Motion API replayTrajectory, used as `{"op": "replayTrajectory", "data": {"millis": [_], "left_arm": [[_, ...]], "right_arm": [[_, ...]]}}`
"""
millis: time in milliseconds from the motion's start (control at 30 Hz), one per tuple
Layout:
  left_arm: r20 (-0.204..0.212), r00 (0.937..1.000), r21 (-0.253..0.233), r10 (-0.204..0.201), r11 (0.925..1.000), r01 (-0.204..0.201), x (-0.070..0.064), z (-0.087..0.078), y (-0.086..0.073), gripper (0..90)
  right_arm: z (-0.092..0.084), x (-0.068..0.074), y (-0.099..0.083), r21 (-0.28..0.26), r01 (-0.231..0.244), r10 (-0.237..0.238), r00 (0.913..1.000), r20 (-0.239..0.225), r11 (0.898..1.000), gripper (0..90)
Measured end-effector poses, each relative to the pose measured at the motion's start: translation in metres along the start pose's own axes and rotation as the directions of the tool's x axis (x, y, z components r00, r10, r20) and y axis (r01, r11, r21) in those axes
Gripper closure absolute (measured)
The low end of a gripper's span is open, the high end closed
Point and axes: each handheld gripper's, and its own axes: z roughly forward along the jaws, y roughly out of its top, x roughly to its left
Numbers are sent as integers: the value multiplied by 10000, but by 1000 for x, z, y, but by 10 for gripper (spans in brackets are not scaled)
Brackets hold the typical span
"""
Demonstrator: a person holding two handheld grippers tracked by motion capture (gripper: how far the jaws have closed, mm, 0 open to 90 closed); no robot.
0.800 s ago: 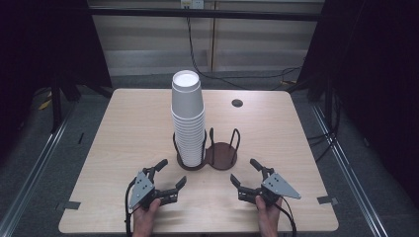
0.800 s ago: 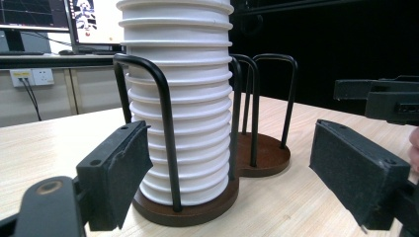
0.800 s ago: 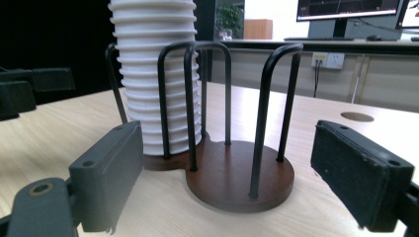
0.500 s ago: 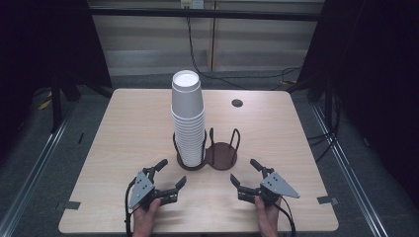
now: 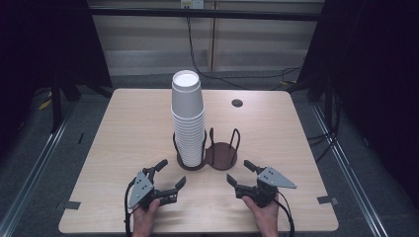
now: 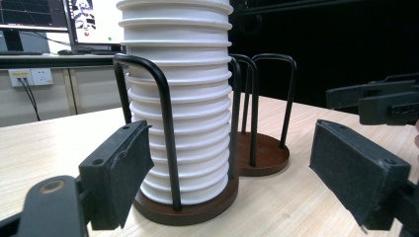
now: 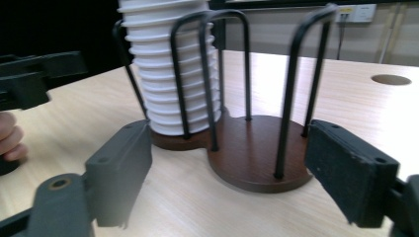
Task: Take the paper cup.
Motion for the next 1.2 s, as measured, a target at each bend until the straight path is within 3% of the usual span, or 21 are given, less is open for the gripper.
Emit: {"op": "replayTrajectory", "data": {"millis": [300, 333, 433, 633, 800, 833, 1200], "left_arm": [[8, 10000, 1, -22, 10000, 22, 0, 0, 0, 160], [27, 10000, 8, -21, 10000, 21, 0, 0, 0, 160], [38, 10000, 2, -26, 10000, 26, 0, 0, 0, 160], [34, 10000, 8, -24, 10000, 24, 0, 0, 0, 160], [46, 10000, 18, -38, 10000, 37, 0, 0, 0, 161], [48, 10000, 18, -39, 10000, 39, 0, 0, 0, 161], [52, 10000, 22, -34, 10000, 34, 0, -1, 0, 160]], "right_arm": [[2, 5, 21, 166, 286, -277, 9981, -558, 9995, 227], [2, 6, 27, 462, -19, 61, 9959, -906, 9989, 228], [2, 8, 31, 384, 104, -70, 9962, -866, 9992, 231], [4, 8, 50, 542, -111, 198, 9865, -1625, 9985, 229], [5, 10, 58, 538, -63, 159, 9835, -1803, 9985, 228], [5, 10, 62, 398, -147, 226, 9780, -2074, 9991, 229], [12, 14, 89, 226, 183, -118, 9648, -2626, 9996, 216]]}}
